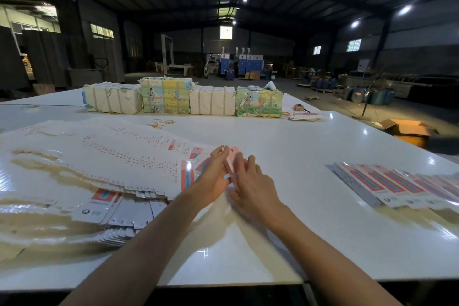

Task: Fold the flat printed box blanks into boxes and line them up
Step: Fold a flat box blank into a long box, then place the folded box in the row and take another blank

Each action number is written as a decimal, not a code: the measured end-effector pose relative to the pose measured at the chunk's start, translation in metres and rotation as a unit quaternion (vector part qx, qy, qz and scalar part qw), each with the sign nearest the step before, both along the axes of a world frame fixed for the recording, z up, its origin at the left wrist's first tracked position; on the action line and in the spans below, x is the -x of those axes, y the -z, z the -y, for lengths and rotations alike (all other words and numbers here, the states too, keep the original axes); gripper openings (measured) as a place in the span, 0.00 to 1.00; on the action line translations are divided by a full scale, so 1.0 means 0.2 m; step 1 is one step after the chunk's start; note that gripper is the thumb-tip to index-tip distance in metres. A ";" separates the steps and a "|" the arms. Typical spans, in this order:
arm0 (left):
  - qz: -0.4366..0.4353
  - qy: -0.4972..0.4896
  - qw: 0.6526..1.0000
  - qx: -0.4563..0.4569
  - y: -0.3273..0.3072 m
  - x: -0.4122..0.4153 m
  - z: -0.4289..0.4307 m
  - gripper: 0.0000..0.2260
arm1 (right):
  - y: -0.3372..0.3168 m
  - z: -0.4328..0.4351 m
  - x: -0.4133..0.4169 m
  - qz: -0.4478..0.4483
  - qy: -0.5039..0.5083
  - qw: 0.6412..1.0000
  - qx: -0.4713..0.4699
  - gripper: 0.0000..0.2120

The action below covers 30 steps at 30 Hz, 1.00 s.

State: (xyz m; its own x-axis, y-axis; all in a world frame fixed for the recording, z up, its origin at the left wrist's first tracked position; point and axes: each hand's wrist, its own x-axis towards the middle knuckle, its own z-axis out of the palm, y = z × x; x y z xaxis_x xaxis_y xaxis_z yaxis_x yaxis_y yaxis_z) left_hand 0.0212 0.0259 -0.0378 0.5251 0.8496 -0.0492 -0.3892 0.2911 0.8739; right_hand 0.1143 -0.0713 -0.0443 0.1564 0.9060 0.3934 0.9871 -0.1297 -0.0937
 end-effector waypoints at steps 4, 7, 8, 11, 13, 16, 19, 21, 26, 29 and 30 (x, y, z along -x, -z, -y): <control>-0.396 -0.102 0.843 -0.349 0.02 0.05 -0.06 0.21 | -0.01 0.03 -0.23 -0.035 0.037 0.998 0.048 0.38; -0.627 -0.223 0.575 -0.476 0.03 0.17 -0.11 0.19 | -0.05 0.12 -0.51 -0.026 0.119 0.991 0.063 0.37; -0.679 -0.227 0.519 -0.467 0.04 0.21 -0.13 0.19 | -0.04 0.15 -0.60 -0.014 0.144 0.987 0.064 0.37; -0.757 -0.211 0.464 -0.409 0.04 0.29 -0.16 0.25 | -0.02 0.23 -0.84 0.001 0.201 0.978 0.058 0.36; -0.767 -0.201 0.464 -0.395 0.04 0.31 -0.18 0.29 | 0.01 0.27 -0.96 0.017 0.235 0.970 0.056 0.31; -0.759 -0.198 0.480 -0.393 0.03 0.33 -0.19 0.30 | 0.05 0.32 -1.07 0.071 0.268 0.957 0.085 0.22; -0.746 -0.192 0.508 -0.385 0.00 0.36 -0.20 0.31 | 0.09 0.37 -1.10 0.144 0.311 0.936 0.076 0.20; -0.744 -0.191 0.518 -0.377 -0.01 0.36 -0.20 0.34 | 0.07 0.41 -1.11 0.182 0.333 0.921 0.085 0.20; -0.736 -0.199 0.560 -0.325 -0.05 0.36 -0.20 0.46 | 0.03 0.53 -1.17 0.192 0.372 0.899 0.132 0.19; -0.679 -0.190 0.641 -0.303 -0.07 0.36 -0.19 0.48 | 0.02 0.59 -1.20 0.193 0.389 0.892 0.126 0.19; -0.652 -0.186 0.672 -0.299 -0.08 0.37 -0.19 0.47 | 0.02 0.60 -1.19 0.190 0.389 0.893 0.119 0.19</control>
State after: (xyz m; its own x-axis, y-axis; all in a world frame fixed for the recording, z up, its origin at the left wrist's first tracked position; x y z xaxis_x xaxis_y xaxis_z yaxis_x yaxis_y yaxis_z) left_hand -0.0519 0.0636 -0.0215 0.1123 0.9826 0.1476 0.8717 -0.1687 0.4600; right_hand 0.3526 -0.1914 -0.0475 0.6714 0.6462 0.3628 0.5438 -0.7622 0.3512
